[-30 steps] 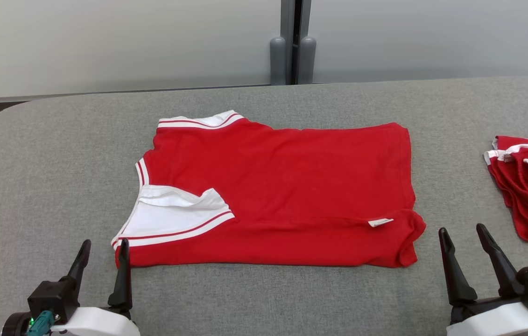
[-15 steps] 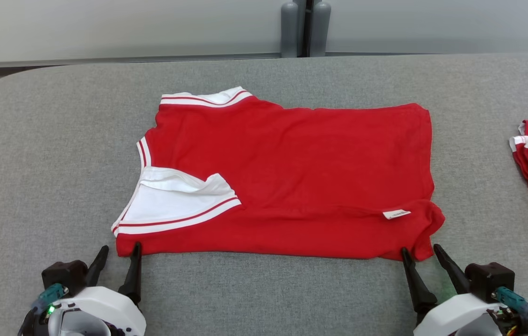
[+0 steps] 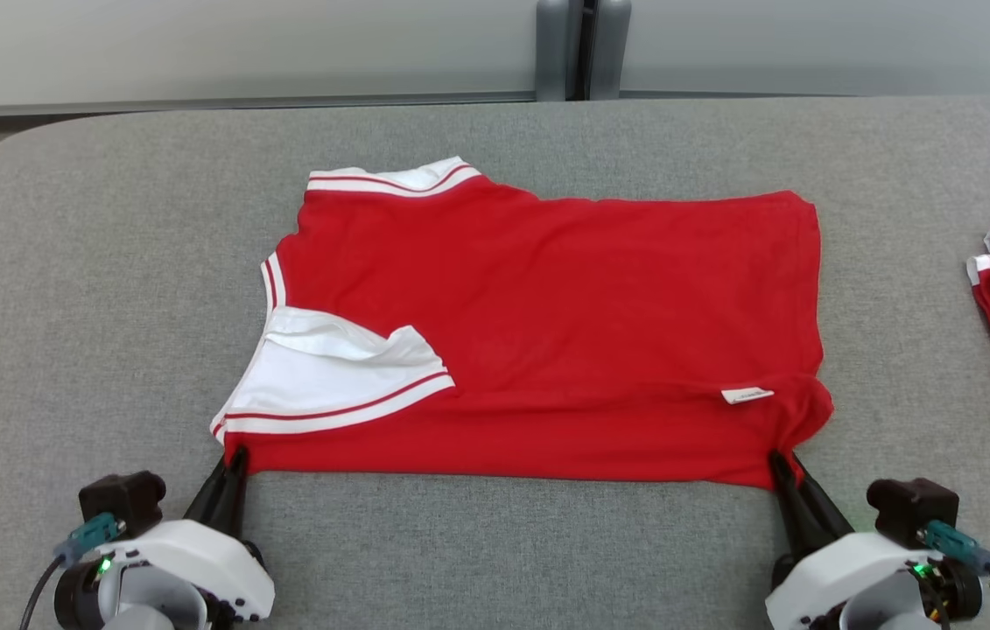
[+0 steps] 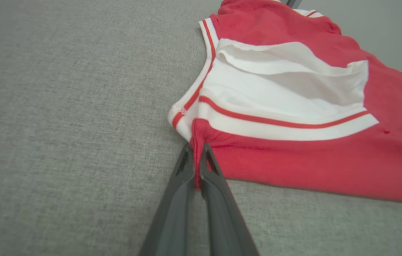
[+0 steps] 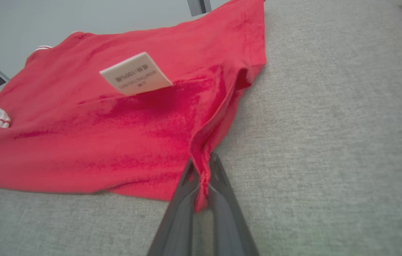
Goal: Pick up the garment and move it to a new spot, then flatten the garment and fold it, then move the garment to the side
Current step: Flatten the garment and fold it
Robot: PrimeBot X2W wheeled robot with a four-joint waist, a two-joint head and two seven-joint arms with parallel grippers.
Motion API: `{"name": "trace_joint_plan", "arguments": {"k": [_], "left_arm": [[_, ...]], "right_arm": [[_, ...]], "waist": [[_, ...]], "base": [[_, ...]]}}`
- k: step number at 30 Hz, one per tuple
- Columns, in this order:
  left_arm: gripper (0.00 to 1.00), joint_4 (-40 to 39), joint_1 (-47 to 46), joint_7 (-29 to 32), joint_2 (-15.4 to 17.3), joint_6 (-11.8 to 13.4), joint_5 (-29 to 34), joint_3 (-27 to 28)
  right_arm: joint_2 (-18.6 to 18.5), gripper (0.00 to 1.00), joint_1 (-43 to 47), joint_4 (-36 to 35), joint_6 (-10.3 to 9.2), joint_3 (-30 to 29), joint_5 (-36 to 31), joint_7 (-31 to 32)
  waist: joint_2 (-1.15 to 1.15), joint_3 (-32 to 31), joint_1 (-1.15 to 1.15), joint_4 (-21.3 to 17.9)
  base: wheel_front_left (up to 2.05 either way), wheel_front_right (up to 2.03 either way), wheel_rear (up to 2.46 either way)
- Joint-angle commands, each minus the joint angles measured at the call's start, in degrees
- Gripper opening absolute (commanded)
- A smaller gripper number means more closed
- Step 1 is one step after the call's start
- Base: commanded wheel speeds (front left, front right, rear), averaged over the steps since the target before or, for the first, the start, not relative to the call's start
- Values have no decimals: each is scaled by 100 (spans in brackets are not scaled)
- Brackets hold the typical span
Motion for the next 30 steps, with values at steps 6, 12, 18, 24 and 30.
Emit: {"name": "trace_joint_plan", "arguments": {"k": [6, 12, 18, 24, 30], "left_arm": [[0, -264, 499, -102, 176, 92, -76, 87], [0, -906, 1238, 131, 288, 350, -151, 127], [0, -1576, 2097, 556, 222, 640, -299, 63], [100, -1900, 2075, 558, 180, 810, -156, -16], [100, -2388, 1916, 106, 297, 1114, 244, 37]], "right_arm": [[-270, 0, 519, -236, -15, 72, 261, 66], [-514, 0, 1144, -605, -16, 12, 394, 301], [-587, 0, 1714, -834, -17, -154, 441, 468], [-508, 100, 1722, -1030, -14, -229, 541, 478], [-530, 100, 1794, -1765, -12, -429, 285, 427]], "waist": [[0, -326, 0, 3], [0, -626, 0, 57], [0, -839, 0, 94], [0, -861, 0, 101], [0, -918, 0, 13]], "base": [[0, 0, 0], [0, 0, 0], [0, 0, 0], [0, 0, 0], [0, 0, 0]]}}
